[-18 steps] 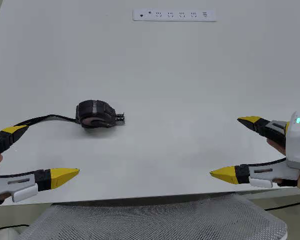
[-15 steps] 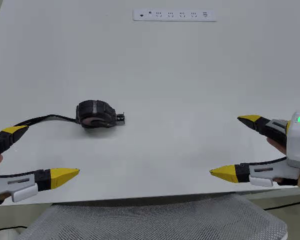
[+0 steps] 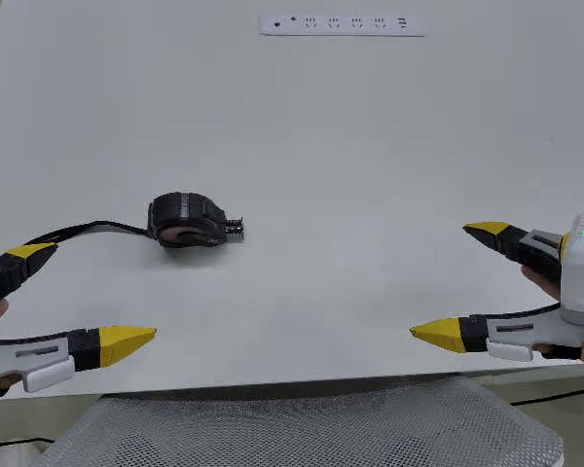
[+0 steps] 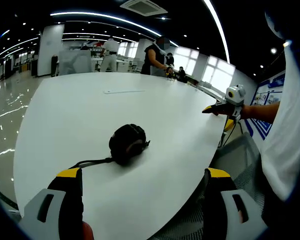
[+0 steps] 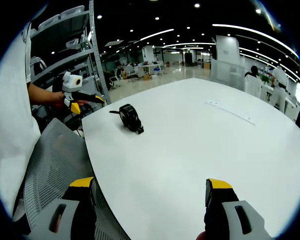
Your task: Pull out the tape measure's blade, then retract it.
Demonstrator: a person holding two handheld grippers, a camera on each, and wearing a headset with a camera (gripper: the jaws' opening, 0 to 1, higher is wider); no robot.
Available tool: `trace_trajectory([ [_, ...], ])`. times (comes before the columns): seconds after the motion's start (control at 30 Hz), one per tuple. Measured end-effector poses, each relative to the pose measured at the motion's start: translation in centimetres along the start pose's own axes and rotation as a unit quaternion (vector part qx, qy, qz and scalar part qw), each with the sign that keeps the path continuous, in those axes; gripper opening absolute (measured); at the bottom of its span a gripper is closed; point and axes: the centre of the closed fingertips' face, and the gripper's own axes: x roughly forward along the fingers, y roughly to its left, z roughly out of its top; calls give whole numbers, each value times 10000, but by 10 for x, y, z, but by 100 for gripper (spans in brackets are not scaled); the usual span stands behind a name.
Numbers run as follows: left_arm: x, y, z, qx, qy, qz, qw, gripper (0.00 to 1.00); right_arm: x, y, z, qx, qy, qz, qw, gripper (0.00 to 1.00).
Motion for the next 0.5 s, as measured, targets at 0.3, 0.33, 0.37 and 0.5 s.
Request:
trace_trajectory([
  [0.3,8,4,8,197,82,-153,9997,98,7,-2,3,-104,68,129,9998,89],
  [0.33,10,4,8,317,142,-191,9992,98,9,-2,4,-124,85,172,9997,89],
  [0.37,12,5,8,420,187,-204,9987,98,10,-2,4,-148,86,187,9997,89],
  [0.5,21,8,13,642,290,-341,9969,98,18,-3,7,-335,132,293,9989,89],
])
